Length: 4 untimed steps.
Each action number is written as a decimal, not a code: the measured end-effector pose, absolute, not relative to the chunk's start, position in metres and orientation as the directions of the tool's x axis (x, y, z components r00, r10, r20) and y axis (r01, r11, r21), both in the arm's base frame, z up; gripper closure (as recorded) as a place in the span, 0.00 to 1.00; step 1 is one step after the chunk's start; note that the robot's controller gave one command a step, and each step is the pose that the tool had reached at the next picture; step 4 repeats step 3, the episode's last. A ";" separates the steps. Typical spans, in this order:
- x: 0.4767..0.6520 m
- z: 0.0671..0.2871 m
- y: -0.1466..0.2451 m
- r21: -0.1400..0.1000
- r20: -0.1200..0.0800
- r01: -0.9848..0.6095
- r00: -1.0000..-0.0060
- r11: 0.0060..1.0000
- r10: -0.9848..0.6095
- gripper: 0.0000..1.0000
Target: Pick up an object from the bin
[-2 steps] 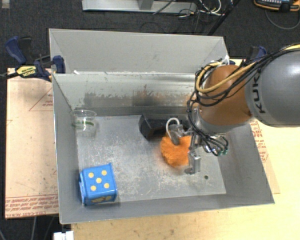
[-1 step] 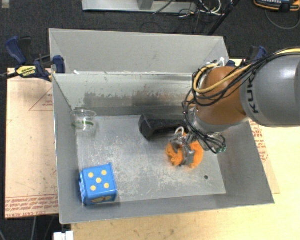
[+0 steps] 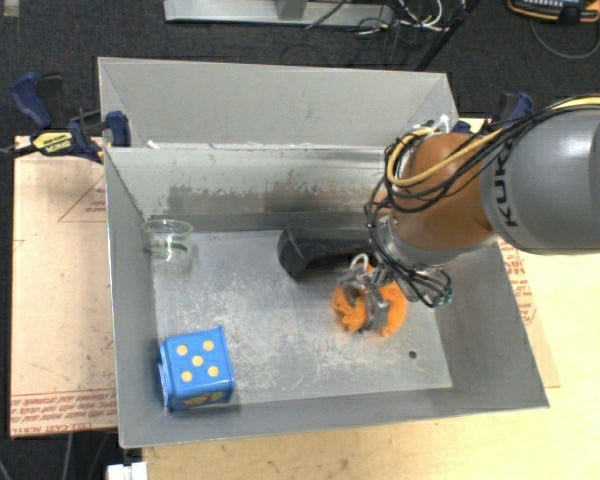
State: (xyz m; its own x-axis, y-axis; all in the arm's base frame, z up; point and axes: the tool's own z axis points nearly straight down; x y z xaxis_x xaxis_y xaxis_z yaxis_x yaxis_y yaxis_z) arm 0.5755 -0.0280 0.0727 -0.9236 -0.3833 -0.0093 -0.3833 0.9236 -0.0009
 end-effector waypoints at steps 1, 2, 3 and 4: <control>0.583 0.164 -0.028 -0.001 -0.013 -0.388 -0.922 0.922 -0.388 1.00; 0.583 0.164 -0.028 -0.001 -0.013 -0.388 -0.922 0.922 -0.388 1.00; 0.600 0.323 -0.047 -0.005 -0.023 -0.345 -0.938 0.938 -0.345 1.00; 0.600 0.323 -0.047 -0.005 -0.023 -0.345 -0.938 0.938 -0.345 1.00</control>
Offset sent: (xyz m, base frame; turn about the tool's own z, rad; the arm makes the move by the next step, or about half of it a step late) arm 0.0000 0.0000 0.0000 0.0000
